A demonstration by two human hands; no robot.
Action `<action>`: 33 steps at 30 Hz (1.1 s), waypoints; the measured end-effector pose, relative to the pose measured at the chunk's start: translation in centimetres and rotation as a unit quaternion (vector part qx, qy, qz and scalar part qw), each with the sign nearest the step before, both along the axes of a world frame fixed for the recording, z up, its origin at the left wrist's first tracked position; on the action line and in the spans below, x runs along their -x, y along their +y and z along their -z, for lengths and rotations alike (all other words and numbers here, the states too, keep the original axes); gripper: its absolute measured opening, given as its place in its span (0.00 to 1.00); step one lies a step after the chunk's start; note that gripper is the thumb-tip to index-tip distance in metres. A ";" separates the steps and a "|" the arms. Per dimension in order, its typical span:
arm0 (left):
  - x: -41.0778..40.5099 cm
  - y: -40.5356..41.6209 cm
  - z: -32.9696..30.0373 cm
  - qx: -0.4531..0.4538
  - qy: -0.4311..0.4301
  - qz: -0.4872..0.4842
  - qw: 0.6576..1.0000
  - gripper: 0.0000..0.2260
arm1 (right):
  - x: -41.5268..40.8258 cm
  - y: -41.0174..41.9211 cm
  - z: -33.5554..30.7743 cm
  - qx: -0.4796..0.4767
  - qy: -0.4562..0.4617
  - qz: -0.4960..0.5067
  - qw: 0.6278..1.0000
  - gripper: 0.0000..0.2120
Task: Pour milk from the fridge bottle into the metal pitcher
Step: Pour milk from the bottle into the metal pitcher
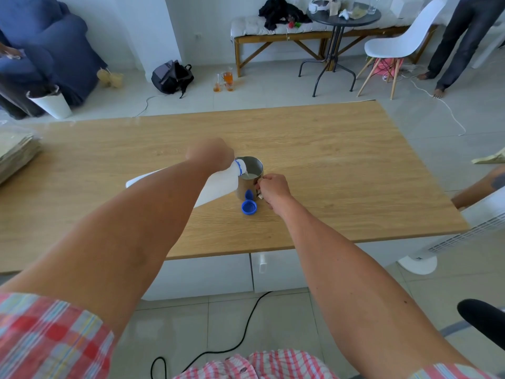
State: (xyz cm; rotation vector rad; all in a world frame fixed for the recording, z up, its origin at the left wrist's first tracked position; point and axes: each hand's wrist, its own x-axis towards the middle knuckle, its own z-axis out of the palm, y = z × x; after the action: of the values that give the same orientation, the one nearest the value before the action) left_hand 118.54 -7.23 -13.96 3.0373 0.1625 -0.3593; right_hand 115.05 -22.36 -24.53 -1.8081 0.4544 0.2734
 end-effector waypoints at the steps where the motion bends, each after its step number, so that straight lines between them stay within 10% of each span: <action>1: 0.0 0.0 0.0 -0.001 0.000 0.000 1.000 0.11 | 0.0 -0.1 0.0 -0.001 -0.001 -0.001 1.000 0.10; 33: 0.0 0.0 -0.1 0.003 -0.005 0.004 1.000 0.11 | 0.2 -0.2 -0.3 -0.007 0.005 -0.001 1.000 0.10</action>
State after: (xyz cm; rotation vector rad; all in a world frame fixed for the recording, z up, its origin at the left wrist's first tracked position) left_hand 118.56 -7.28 -13.89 3.0348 0.1480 -0.3443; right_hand 114.90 -22.53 -24.28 -1.7941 0.4567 0.2851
